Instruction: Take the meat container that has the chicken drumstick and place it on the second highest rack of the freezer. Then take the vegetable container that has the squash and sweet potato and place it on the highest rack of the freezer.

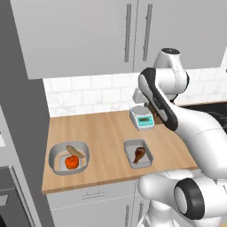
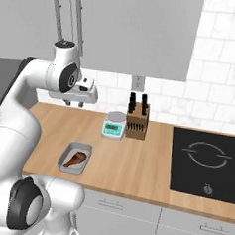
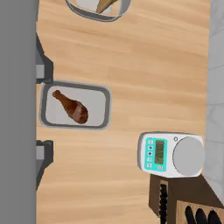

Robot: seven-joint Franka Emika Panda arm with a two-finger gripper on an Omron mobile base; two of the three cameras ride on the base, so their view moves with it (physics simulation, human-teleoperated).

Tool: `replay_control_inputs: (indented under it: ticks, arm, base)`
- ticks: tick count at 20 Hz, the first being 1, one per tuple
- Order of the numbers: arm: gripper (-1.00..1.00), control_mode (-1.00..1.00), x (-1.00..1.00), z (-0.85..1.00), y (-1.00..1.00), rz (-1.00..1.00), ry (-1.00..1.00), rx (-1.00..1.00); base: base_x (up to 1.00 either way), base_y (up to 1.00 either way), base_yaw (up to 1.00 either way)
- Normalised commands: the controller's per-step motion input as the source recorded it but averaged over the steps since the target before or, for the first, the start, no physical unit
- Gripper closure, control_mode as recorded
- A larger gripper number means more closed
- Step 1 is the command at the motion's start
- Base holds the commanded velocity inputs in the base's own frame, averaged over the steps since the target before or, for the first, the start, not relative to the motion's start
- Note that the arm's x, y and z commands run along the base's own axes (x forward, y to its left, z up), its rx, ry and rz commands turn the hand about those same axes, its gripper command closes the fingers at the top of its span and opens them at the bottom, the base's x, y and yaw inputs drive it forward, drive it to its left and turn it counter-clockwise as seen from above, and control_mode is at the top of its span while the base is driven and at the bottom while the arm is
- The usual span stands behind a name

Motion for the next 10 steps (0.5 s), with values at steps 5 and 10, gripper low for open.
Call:
replay_control_inputs:
  ticks: [5,10]
  arm:
    - [-1.00,-1.00,-0.56,-0.14,-0.11,-0.13,0.00,0.02]
    - [-1.00,-1.00,-0.04,-0.31,-0.03,-0.39,0.00,0.07]
  base:
    - [0.00,0.00,0.00]
    - [0.00,0.00,0.00]
